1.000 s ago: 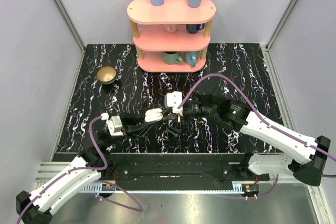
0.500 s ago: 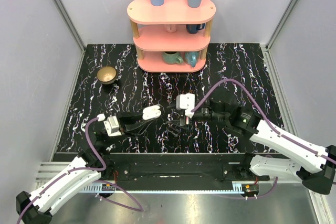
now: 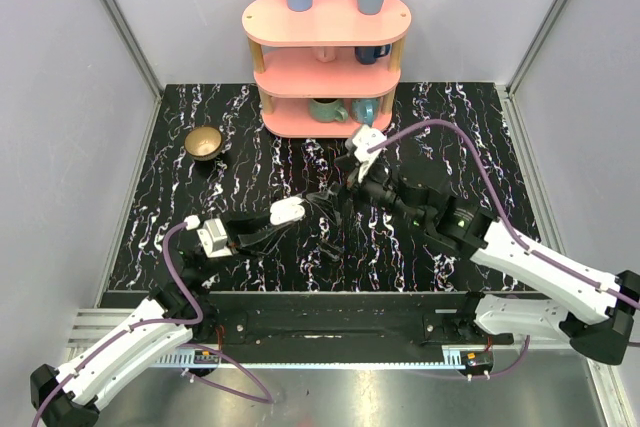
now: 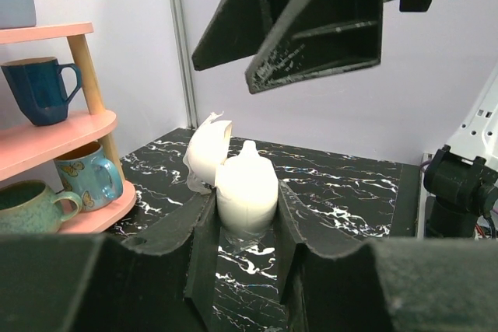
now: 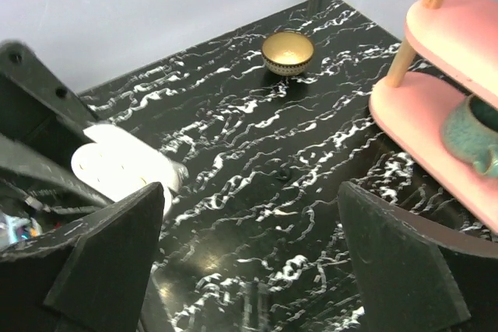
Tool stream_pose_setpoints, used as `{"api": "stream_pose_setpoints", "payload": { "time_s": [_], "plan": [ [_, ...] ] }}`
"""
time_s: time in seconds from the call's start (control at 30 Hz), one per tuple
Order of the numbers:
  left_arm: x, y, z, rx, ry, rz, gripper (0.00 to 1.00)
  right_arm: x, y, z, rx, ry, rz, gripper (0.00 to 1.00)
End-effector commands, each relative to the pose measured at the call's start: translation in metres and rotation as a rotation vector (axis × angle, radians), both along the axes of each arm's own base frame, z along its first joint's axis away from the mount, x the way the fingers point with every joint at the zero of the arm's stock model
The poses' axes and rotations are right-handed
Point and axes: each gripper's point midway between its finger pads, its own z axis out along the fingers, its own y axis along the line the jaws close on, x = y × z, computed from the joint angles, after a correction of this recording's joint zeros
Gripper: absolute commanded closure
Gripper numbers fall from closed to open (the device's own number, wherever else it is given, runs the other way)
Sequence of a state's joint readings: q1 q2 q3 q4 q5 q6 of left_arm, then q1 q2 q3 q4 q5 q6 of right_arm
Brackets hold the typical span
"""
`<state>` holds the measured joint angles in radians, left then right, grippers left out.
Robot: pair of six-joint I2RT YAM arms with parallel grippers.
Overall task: Insert the wireless bluetooth earbuds into the charging case
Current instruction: Close the charging case with the earbuds.
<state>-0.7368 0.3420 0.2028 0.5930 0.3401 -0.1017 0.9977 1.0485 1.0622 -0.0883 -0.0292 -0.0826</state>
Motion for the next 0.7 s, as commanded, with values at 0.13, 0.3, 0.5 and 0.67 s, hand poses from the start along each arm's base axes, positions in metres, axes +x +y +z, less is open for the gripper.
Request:
{"api": "stream_pose_setpoints", "payload": {
  "time_s": [0.13, 0.3, 0.5, 0.67],
  "plan": [
    [0.000, 0.004, 0.025, -0.047, -0.049, 0.014, 1.00, 0.014, 0.015, 0.035, 0.257, 0.287, -0.108, 0.00],
    [-0.001, 0.002, 0.022, -0.039, -0.040, -0.001, 1.00, 0.018, 0.019, 0.040, 0.315, 0.327, -0.129, 0.00],
    [-0.007, -0.003, 0.022, -0.024, -0.049, -0.043, 1.00, 0.028, 0.020, 0.029, 0.293, 0.305, -0.165, 0.00],
    [-0.013, -0.007, 0.026, -0.029, -0.050, -0.084, 1.00, 0.034, 0.028, 0.009, 0.248, 0.336, -0.182, 0.00]
  ]
}}
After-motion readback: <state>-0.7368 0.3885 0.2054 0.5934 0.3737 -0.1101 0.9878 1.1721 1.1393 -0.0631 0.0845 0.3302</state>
